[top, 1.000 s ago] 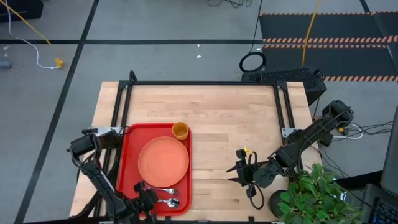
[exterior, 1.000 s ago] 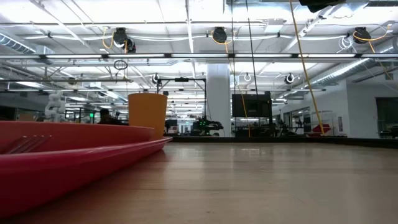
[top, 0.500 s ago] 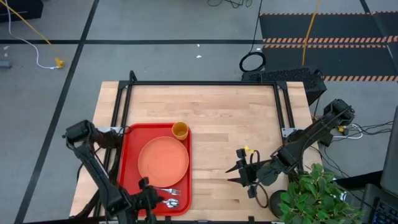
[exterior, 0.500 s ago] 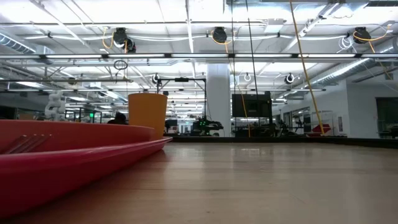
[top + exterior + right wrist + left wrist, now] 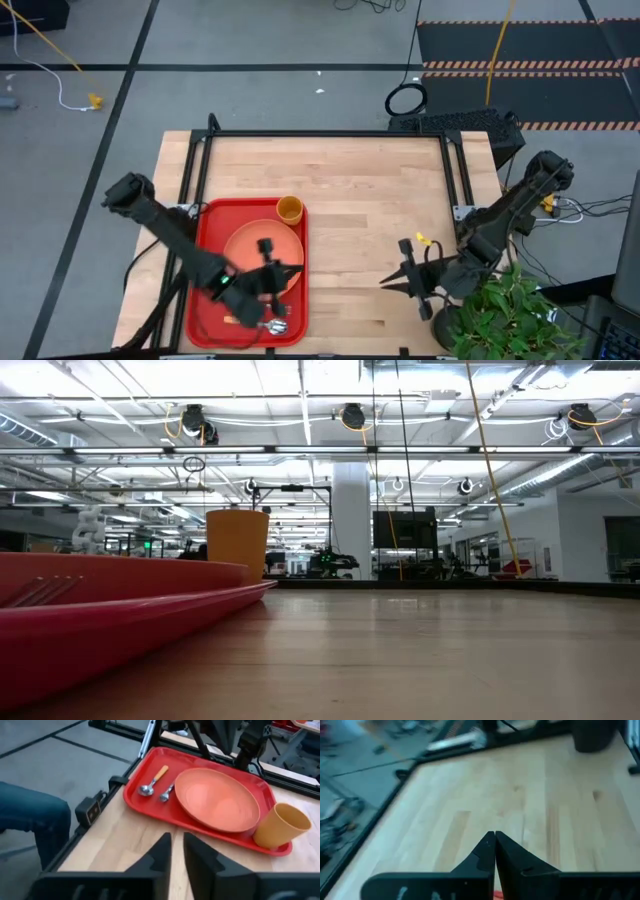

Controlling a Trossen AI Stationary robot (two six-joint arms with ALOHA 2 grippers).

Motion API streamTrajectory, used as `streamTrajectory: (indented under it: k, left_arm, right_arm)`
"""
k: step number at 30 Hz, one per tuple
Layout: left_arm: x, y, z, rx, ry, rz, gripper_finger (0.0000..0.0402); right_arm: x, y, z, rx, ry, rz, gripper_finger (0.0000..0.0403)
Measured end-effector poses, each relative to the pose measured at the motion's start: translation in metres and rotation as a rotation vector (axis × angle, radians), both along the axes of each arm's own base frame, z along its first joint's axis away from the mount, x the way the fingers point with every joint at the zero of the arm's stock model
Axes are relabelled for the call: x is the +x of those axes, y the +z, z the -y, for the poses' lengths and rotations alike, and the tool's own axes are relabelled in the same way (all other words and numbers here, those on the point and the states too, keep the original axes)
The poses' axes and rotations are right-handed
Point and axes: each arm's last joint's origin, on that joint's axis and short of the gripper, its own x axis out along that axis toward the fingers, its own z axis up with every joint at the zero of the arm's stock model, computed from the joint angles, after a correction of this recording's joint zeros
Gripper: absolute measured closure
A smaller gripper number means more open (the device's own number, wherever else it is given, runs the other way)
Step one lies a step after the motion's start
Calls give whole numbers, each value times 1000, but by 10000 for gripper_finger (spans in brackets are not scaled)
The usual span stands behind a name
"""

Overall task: Pick and place plate/cup/fork/spoon on tray
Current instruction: Return to Home Position

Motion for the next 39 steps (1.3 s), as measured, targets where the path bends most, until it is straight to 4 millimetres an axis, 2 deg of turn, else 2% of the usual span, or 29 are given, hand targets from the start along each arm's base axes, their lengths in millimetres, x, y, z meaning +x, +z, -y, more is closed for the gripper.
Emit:
streamTrajectory:
  k: [4, 8, 14, 23, 28, 35, 39]
  left_arm:
    - [31, 4, -26, -32, -178, -68, 397]
    - [52, 12, -47, -58, -329, -41, 391]
    - [61, 8, -70, -6, -321, -71, 396]
    - [70, -24, -109, -64, -345, 2, 398]
    - [56, -22, -120, -94, -338, 42, 389]
    - [9, -17, -121, -139, -353, 94, 397]
    - [-20, -24, -125, -142, -361, 155, 391]
  right_arm:
    - [-12, -12, 9, -23, -8, -4, 398]
    - [-23, -24, 26, -22, -34, -1, 396]
    - [-40, -38, 54, -58, -50, 39, 402]
    - [-62, -52, 90, -90, -100, 125, 402]
    - [-69, -68, 100, -62, -59, 160, 403]
    - [-68, -91, 110, -65, -16, 277, 403]
    - [-67, -101, 120, -109, -42, 267, 403]
